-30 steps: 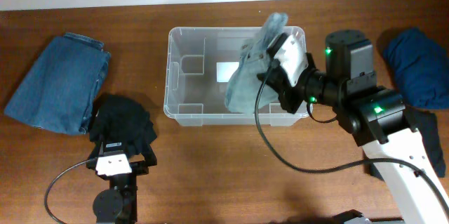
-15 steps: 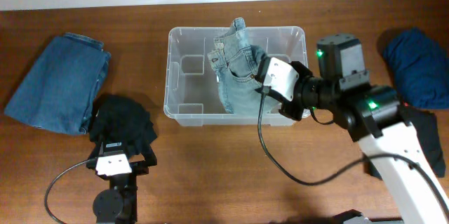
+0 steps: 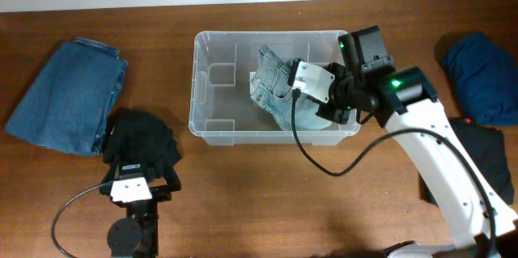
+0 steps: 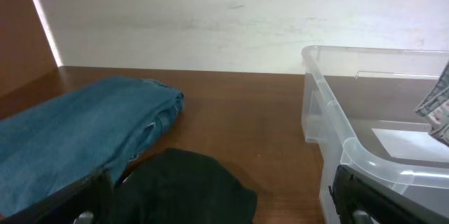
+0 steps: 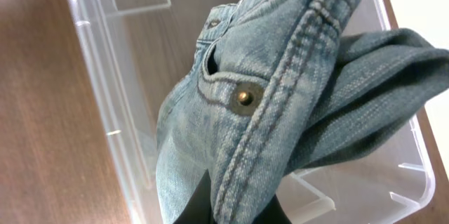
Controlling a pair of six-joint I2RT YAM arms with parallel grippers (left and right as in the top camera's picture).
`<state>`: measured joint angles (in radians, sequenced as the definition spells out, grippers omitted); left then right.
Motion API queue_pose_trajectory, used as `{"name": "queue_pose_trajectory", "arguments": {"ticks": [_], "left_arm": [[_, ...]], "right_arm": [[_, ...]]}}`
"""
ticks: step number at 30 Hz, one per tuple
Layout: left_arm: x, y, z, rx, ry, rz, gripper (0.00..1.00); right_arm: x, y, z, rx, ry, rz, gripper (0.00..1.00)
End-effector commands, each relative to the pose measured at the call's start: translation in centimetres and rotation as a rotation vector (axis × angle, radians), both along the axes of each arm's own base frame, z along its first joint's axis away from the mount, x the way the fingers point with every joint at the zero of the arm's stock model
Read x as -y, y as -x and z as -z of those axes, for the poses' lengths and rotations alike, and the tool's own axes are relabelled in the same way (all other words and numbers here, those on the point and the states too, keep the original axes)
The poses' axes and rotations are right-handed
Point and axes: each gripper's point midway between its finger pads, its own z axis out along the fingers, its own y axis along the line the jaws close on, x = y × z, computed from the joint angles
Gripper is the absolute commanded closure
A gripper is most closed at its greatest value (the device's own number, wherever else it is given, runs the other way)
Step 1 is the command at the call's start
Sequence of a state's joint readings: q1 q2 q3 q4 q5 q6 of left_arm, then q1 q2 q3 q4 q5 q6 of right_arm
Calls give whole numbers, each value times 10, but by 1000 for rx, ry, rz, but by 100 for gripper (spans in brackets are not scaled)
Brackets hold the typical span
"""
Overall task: Pack container
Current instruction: 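Lower the held jeans into the clear bin with the right gripper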
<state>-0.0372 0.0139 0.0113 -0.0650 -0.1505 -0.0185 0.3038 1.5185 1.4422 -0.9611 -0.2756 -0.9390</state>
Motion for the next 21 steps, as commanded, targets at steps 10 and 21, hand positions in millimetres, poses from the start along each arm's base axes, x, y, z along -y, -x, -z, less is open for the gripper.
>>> {"name": "queue_pose_trajectory", "arguments": {"ticks": [10, 21], "left_arm": [[0, 0, 0, 0, -12, 0, 1], [0, 0, 0, 0, -12, 0, 1]], "right_arm": [[-2, -26, 30, -26, 91, -25, 96], [-7, -21, 28, -22, 135, -44, 96]]}}
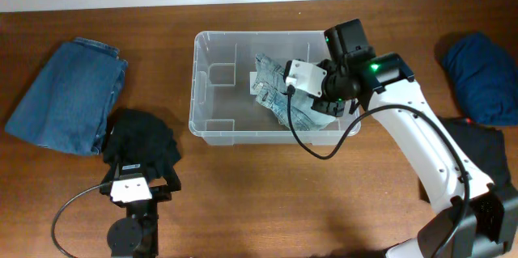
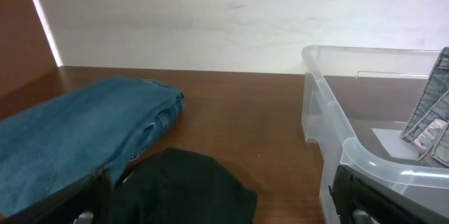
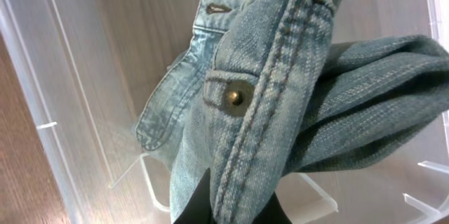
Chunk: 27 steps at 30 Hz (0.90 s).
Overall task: Pack container
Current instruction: 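Lower the held jeans into the clear bin with the right gripper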
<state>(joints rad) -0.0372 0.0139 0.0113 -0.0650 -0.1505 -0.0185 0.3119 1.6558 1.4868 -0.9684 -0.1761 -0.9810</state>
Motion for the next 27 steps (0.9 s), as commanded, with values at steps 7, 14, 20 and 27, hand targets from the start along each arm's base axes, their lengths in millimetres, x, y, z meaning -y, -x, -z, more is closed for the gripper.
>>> {"name": "queue_pose_trajectory", "arguments": {"ticks": [7, 14, 20, 27], "left_arm": [[0, 0, 0, -1, -12, 0, 1], [0, 0, 0, 0, -12, 0, 1], [0, 0, 0, 0, -12, 0, 1], [0, 0, 0, 0, -12, 0, 0]], "right_arm": [[-25, 30, 0, -14, 128, -149, 96], [-24, 39, -20, -20, 141, -174, 96], [-29, 45, -67, 26, 80, -187, 96], [-19, 41, -66, 17, 133, -164, 96]]}}
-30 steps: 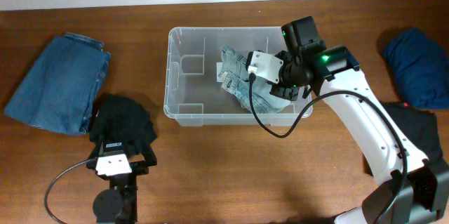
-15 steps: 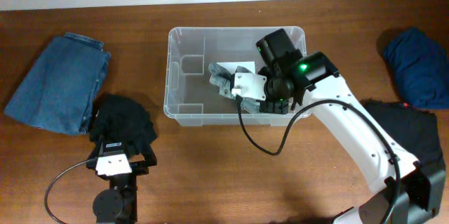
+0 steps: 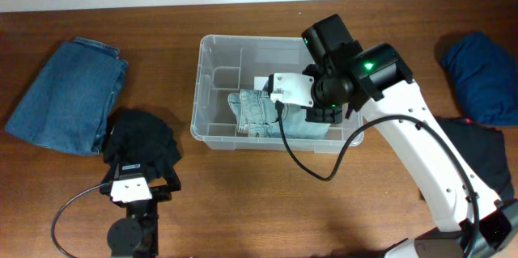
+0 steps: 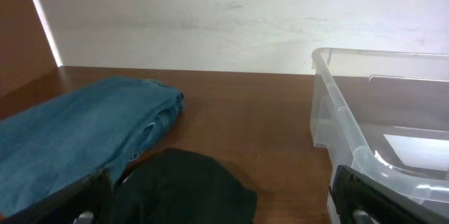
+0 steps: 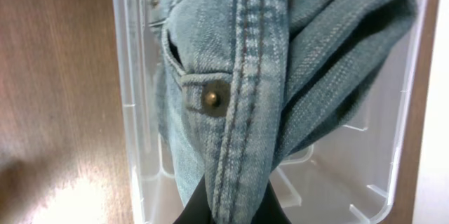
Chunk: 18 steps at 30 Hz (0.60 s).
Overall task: Pack container
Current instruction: 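Lower the held jeans into the clear bin with the right gripper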
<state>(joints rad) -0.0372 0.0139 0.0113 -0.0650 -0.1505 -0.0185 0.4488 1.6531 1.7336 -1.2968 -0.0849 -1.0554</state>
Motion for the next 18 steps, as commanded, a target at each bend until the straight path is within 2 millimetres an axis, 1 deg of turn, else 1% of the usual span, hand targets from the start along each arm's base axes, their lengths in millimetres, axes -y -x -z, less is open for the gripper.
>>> {"name": "queue_pose_trajectory", "arguments": {"ticks": [1, 3, 7, 12, 18], "left_arm": [[0, 0, 0, 0, -12, 0, 1], [0, 0, 0, 0, -12, 0, 1], [0, 0, 0, 0, -12, 0, 1], [0, 0, 0, 0, -12, 0, 1], [0, 0, 0, 0, -12, 0, 1]], "right_arm": [[4, -3, -12, 34, 1, 5, 96], [5, -5, -7, 25, 13, 8, 96], [19, -7, -1, 25, 97, 36, 96], [16, -4, 3, 0, 89, 28, 96], [17, 1, 20, -81, 115, 22, 96]]}}
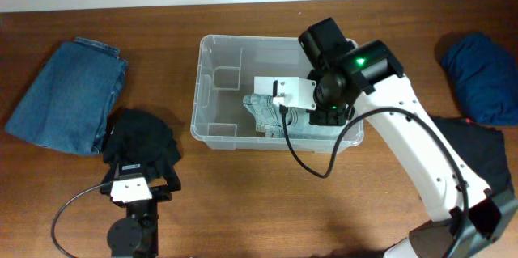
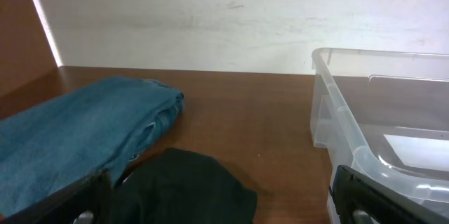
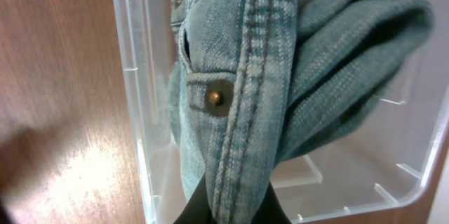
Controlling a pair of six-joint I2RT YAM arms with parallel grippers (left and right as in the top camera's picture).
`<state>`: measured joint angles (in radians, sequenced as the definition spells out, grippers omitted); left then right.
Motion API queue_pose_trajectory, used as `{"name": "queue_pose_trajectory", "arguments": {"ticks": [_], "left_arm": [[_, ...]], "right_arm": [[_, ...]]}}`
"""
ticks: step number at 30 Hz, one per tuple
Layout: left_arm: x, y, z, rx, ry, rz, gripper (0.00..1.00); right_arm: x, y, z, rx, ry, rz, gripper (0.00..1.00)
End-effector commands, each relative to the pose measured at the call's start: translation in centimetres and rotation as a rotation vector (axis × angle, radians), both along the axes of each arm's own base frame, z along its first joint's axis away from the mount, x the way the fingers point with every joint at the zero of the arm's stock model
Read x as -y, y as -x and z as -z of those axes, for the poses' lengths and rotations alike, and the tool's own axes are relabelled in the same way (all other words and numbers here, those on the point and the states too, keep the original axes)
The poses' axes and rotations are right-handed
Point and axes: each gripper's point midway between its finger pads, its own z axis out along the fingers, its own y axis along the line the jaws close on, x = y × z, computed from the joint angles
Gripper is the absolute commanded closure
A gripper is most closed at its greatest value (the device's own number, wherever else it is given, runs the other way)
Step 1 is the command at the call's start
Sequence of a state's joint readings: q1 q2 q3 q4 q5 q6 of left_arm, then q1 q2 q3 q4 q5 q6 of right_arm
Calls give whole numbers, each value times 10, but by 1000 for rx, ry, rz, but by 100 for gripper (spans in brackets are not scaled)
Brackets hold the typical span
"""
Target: Pack container
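A clear plastic container [image 1: 212,133] stands in the middle of the table. My right gripper [image 3: 233,206] is shut on light blue jeans [image 3: 238,104], holding them inside the container; in the overhead view the jeans [image 1: 271,115] show near its front wall under the arm. A black garment [image 1: 142,141] lies left of the container, with folded dark blue jeans [image 1: 69,92] beyond it. My left gripper [image 2: 217,206] rests low at the black garment [image 2: 186,185], open, its fingers [image 2: 354,196] wide apart.
A dark blue garment [image 1: 481,76] and another black garment [image 1: 486,157] lie at the right edge. A white wall [image 2: 210,13] backs the table. The container's rim [image 2: 337,104] is to the right of the left gripper.
My right gripper has shifted slightly inside the container, and the light blue jeans now lie a little further right near the front wall. The left arm has not moved.
My right gripper held the light blue jeans over the container's right half. Then it was lower and further left with them. Later the jeans reached down to the container's floor at the front, the container having slid slightly right, and they stay gripped there now.
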<state>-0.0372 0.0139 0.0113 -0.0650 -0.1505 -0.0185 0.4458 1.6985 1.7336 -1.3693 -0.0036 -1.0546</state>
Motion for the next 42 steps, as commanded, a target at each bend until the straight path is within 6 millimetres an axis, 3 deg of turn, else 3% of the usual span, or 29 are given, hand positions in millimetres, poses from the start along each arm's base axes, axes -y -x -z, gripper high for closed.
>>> {"name": "queue_pose_trajectory", "arguments": {"ticks": [1, 10, 21, 34, 42], "left_arm": [[0, 0, 0, -1, -12, 0, 1], [0, 0, 0, 0, -12, 0, 0], [0, 0, 0, 0, -12, 0, 1], [0, 0, 0, 0, -12, 0, 1], [0, 0, 0, 0, -12, 0, 1]], "right_arm": [[-2, -3, 1, -16, -3, -5, 96], [-3, -11, 11, -27, 3, 5, 96], [-2, -51, 1, 100, -79, 118, 96], [3, -39, 24, 35, -45, 116, 96], [10, -33, -9, 119, -39, 63, 96]]}}
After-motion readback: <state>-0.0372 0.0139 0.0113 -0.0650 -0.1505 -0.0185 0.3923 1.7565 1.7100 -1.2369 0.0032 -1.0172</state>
